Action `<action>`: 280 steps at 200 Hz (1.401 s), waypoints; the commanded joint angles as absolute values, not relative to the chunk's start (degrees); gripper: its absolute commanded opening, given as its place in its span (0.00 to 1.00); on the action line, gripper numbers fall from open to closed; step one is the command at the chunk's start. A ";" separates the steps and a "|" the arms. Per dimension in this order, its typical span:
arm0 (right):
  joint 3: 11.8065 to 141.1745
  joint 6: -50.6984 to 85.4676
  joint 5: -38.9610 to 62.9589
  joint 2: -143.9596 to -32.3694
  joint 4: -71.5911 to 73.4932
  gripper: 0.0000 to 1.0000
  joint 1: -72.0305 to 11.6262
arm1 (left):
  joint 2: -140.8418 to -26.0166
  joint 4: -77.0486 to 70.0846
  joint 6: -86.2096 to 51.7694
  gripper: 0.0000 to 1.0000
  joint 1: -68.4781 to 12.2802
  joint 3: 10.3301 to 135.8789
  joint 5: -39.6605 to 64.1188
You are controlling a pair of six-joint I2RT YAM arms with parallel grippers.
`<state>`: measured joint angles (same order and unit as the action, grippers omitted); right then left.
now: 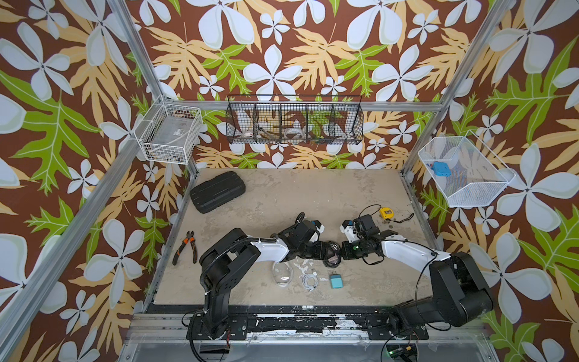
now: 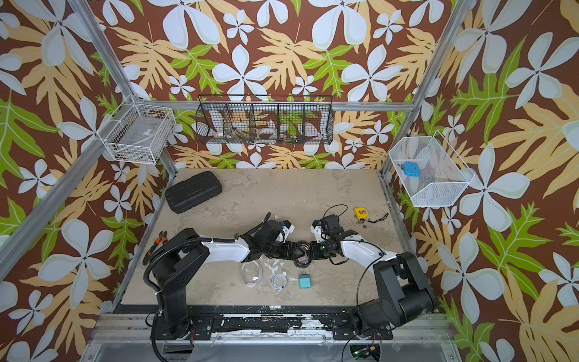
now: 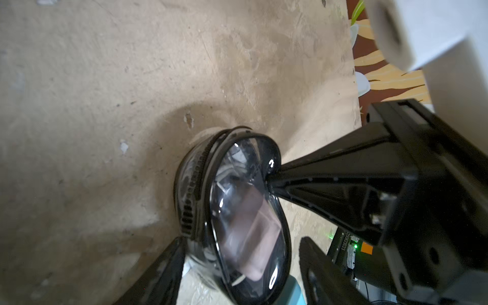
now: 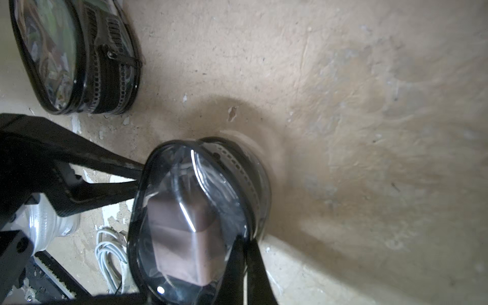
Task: Pack away charging kits
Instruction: Close the storage bag at the center of the board, then pick up the storage bag at the center of the board.
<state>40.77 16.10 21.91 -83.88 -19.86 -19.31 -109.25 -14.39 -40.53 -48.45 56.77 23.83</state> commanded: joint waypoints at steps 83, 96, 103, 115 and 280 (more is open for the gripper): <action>37.45 17.18 16.47 -84.84 -16.74 0.00 -19.84 | -112.69 -21.67 -50.37 0.65 -47.83 55.30 31.95; 36.85 17.30 16.45 -85.55 -16.00 0.00 -19.82 | -111.86 -19.10 -49.84 0.64 -47.87 55.08 30.12; 36.49 17.48 16.29 -85.56 -15.59 0.00 -19.89 | -111.48 -18.64 -50.04 0.63 -47.74 54.55 29.29; 36.23 17.49 16.33 -85.24 -15.11 0.00 -19.86 | -111.68 -19.94 -50.53 0.63 -47.74 54.01 29.69; 39.36 17.75 12.09 -79.74 -16.24 0.00 -24.14 | -116.89 -33.11 -59.83 0.39 -47.17 54.54 35.24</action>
<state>38.74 17.41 12.16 -80.84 -16.25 -23.68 -116.97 -29.95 -56.88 -47.16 55.70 34.85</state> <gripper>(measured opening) 0.050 0.394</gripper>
